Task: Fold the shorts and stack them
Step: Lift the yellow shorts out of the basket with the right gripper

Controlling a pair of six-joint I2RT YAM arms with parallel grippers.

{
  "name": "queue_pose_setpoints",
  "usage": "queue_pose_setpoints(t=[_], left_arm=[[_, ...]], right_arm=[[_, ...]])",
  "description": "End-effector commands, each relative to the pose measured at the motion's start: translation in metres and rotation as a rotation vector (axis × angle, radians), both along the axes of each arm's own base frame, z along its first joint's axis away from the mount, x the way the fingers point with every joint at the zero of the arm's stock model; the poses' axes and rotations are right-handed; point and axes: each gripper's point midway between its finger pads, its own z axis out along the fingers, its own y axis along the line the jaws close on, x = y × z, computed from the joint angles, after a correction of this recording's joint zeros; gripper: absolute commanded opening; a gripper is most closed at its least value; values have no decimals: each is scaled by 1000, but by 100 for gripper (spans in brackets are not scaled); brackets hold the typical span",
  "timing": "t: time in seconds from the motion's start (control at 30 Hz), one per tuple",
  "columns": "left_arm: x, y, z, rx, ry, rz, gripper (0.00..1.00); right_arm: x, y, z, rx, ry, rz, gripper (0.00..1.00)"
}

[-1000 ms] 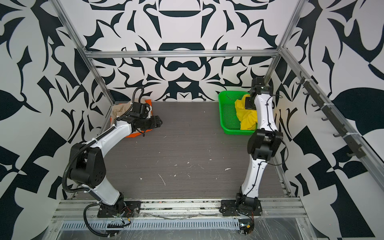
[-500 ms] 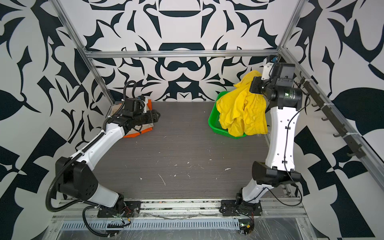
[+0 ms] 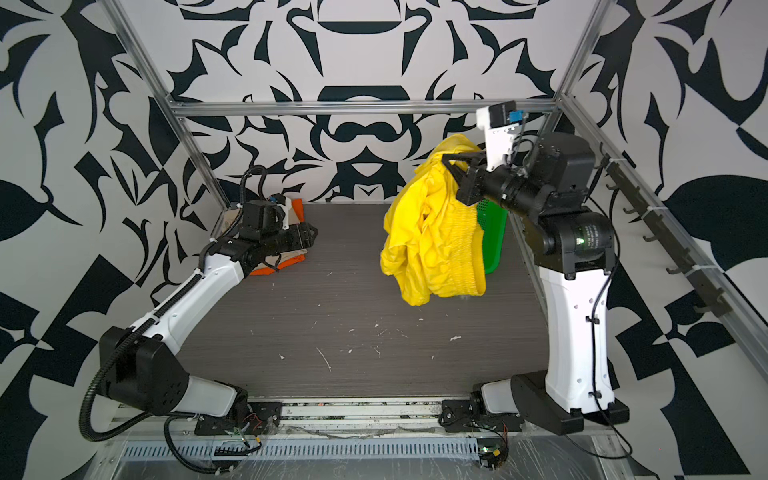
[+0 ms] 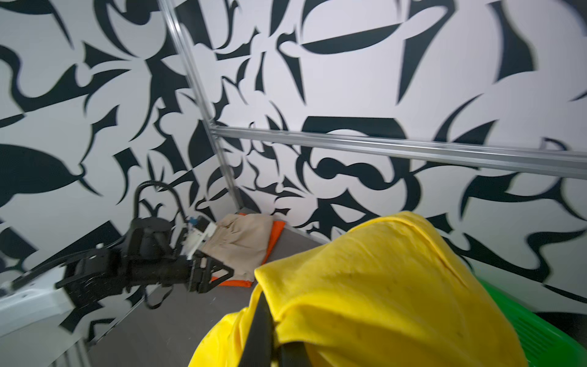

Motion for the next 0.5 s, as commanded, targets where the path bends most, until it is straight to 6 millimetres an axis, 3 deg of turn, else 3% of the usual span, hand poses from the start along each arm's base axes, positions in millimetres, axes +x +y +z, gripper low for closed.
queue_pose_setpoints(t=[0.0, 0.13, 0.23, 0.27, 0.3, 0.37, 0.47], left_arm=[[-7, 8, 14, -2, -28, 37, 76], [-11, 19, 13, 24, -26, 83, 76], [-15, 21, 12, 33, -17, 88, 76], [-16, 22, 11, 36, -12, 88, 76], [-17, 22, 11, 38, -10, 88, 77], [-18, 23, 10, 42, -5, 91, 76], [-18, 24, 7, 49, -1, 94, 77]], right_arm=[[-8, 34, 8, 34, -37, 129, 0], [5, 75, -38, 0, 84, 210, 0], [21, 97, -88, -18, 216, 233, 0], [29, 101, -107, -20, 270, 228, 5], [38, 102, -128, -28, 317, 209, 25], [56, 100, -171, -67, 408, 138, 49], [83, 87, -238, -189, 546, 23, 61]])
